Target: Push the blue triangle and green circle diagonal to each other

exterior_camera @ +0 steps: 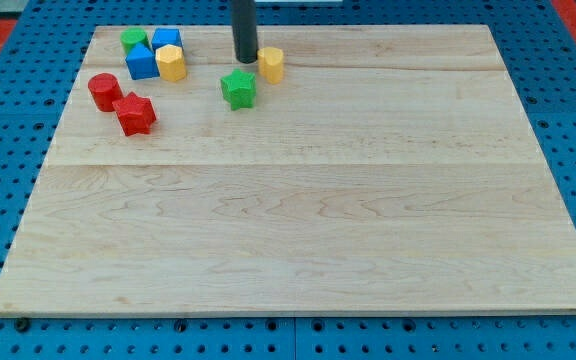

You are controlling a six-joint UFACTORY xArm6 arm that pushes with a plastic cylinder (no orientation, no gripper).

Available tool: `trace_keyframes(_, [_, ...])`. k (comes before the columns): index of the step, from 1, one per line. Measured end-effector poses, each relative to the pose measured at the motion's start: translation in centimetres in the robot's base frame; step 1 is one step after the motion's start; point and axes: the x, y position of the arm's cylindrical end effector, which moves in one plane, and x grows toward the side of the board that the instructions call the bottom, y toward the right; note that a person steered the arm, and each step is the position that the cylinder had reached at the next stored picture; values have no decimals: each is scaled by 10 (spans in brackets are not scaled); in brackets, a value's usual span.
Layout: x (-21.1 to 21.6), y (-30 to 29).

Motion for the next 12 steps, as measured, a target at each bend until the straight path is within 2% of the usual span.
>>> trace_keyframes(1, [-33, -10])
trace_keyframes(2, [-55, -59])
trace_keyframes(3, [-61, -156])
trace_keyframes(4, [-55, -178])
trace_keyframes(5, [-16, -181])
trace_keyframes(6, [-13, -180])
trace_keyframes(7, [16, -175])
trace_keyframes(8, [25, -142])
trace_keyframes(9, [36, -84])
trace_keyframes(11, [149, -107])
trace_keyframes(12, [190, -167])
